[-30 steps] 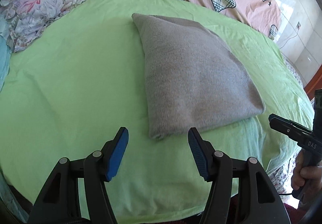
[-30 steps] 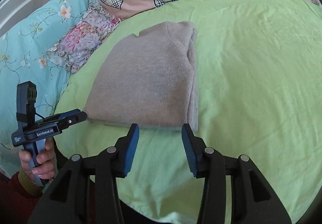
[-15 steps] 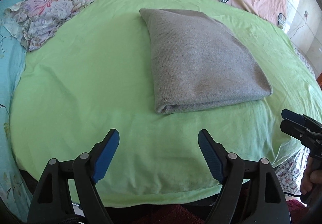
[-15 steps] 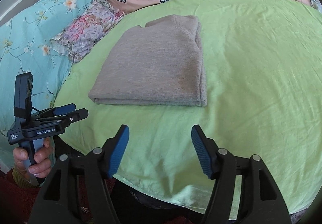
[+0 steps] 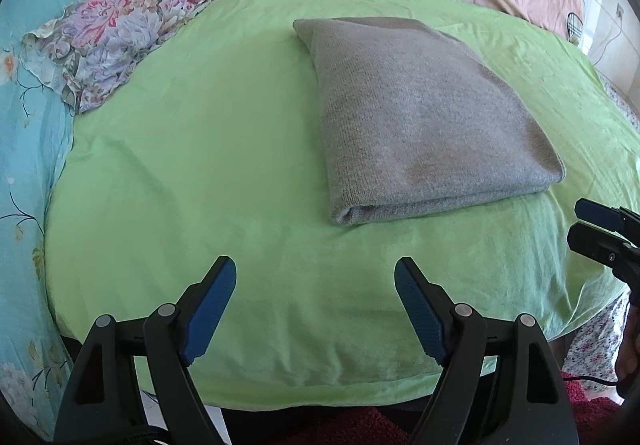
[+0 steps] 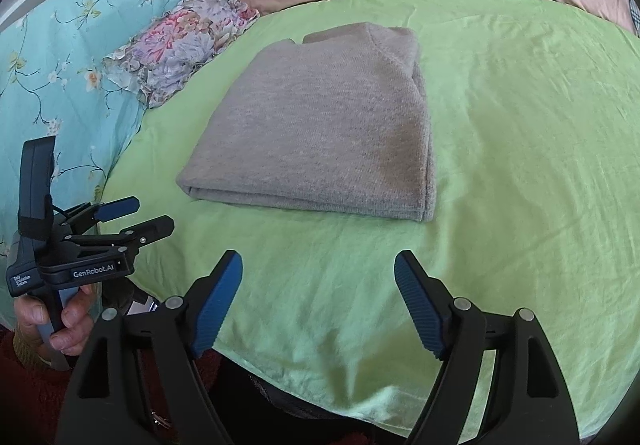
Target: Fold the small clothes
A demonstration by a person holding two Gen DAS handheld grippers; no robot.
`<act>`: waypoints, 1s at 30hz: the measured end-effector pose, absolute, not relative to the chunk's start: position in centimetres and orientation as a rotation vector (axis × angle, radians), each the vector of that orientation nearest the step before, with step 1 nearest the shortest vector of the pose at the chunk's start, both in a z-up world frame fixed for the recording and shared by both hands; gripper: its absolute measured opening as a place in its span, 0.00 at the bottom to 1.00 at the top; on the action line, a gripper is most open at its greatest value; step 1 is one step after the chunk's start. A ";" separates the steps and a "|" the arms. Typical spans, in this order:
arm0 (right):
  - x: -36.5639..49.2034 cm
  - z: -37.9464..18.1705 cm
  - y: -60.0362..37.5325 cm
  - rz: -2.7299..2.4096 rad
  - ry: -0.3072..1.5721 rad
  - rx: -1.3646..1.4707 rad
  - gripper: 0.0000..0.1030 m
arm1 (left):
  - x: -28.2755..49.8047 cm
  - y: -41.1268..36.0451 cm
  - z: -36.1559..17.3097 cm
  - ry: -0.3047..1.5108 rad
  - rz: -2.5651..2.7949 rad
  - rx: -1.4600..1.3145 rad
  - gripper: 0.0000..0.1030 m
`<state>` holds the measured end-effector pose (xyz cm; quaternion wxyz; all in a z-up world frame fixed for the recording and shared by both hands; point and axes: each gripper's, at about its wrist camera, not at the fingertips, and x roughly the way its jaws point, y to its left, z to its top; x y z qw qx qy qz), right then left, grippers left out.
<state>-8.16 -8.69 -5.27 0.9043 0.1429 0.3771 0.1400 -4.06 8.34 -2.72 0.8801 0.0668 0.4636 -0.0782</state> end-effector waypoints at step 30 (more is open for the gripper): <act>1.0 -2.5 -8.8 0.283 0.825 0.227 0.93 | 3.0 5.3 -0.2 0.919 -0.122 0.212 0.89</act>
